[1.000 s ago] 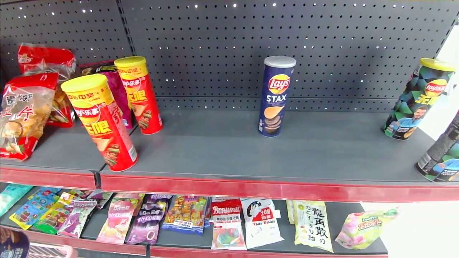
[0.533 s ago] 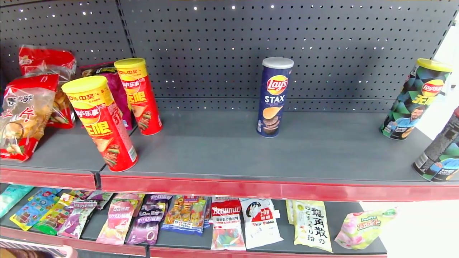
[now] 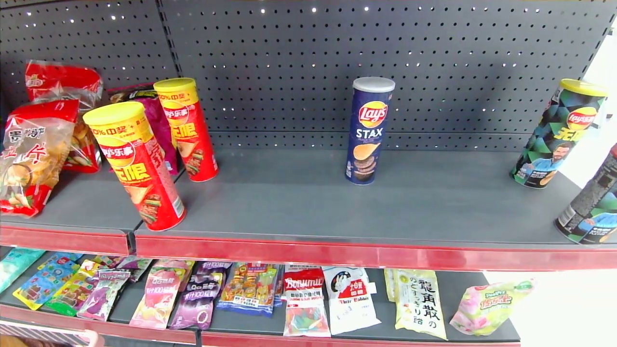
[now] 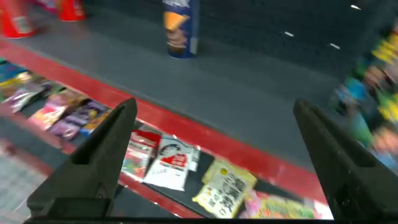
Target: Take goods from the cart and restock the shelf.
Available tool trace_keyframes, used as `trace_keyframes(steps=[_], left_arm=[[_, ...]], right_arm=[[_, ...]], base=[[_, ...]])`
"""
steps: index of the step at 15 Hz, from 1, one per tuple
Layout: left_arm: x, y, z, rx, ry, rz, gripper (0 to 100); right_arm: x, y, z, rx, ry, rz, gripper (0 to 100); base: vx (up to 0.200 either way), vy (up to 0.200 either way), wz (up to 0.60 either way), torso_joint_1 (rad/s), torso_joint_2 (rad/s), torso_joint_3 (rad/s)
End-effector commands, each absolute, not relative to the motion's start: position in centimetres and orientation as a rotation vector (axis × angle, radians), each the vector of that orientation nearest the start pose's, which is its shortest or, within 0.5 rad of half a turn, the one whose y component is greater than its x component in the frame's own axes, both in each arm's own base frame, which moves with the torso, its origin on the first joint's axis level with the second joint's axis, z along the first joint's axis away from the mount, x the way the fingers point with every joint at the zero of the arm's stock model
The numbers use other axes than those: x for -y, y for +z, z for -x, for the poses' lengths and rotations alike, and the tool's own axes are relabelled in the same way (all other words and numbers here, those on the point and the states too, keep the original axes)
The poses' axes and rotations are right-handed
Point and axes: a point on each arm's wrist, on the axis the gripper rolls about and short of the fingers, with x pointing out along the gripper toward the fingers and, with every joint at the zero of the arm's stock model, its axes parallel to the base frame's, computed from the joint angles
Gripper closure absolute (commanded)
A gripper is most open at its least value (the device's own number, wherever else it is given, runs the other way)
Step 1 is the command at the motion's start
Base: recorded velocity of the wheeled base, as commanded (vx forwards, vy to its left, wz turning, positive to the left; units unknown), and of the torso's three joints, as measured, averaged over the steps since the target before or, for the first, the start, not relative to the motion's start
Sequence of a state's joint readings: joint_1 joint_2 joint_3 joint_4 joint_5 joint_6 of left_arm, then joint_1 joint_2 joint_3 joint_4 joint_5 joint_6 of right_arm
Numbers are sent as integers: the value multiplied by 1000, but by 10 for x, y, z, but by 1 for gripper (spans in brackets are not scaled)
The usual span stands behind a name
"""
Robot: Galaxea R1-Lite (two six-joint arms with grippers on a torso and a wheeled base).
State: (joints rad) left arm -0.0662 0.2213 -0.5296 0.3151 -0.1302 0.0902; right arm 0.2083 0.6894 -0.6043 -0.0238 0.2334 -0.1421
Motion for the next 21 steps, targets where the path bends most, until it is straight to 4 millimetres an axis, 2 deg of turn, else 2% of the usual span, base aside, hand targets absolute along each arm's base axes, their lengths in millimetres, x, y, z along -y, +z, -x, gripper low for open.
trace_keyframes(steps=[1, 2, 3, 4, 5, 7, 8, 9, 10, 15, 21], left_arm=[[1, 192, 38, -40, -209, -88, 100], [1, 193, 37, -47, -209, -88, 100], [1, 192, 36, -52, -205, -88, 100], [1, 192, 36, -54, -204, -90, 100], [1, 192, 36, -52, -202, -91, 100], [0, 192, 36, -48, -197, -91, 100], [0, 192, 36, -48, -196, -92, 100], [0, 193, 37, -43, -185, -93, 100], [0, 193, 37, -44, -183, -94, 100], [0, 192, 36, -48, -182, -95, 100], [0, 192, 36, -46, -184, -113, 100]], right_arm=[[-55, 269, -136, -132, 601, 168, 0], [-63, 269, -156, -125, 600, 166, 0], [-79, 267, -199, -98, 598, 157, 0], [-83, 266, -211, -93, 604, 156, 0], [-92, 263, -234, -109, 626, 153, 0], [-104, 259, -263, -133, 665, 129, 0], [-104, 259, -264, -134, 665, 128, 0], [-113, 257, -287, -139, 670, 122, 0], [-117, 256, -298, -141, 673, 120, 0], [-130, 249, -308, -159, 701, 111, 0], [-141, 257, -323, -121, 710, 106, 0]], base=[[0, 0, 0, 0, 0, 0], [0, 0, 0, 0, 0, 0], [0, 0, 0, 0, 0, 0], [0, 0, 0, 0, 0, 0], [0, 0, 0, 0, 0, 0], [0, 0, 0, 0, 0, 0], [0, 0, 0, 0, 0, 0], [0, 0, 0, 0, 0, 0], [0, 0, 0, 0, 0, 0], [0, 0, 0, 0, 0, 0], [0, 0, 0, 0, 0, 0]])
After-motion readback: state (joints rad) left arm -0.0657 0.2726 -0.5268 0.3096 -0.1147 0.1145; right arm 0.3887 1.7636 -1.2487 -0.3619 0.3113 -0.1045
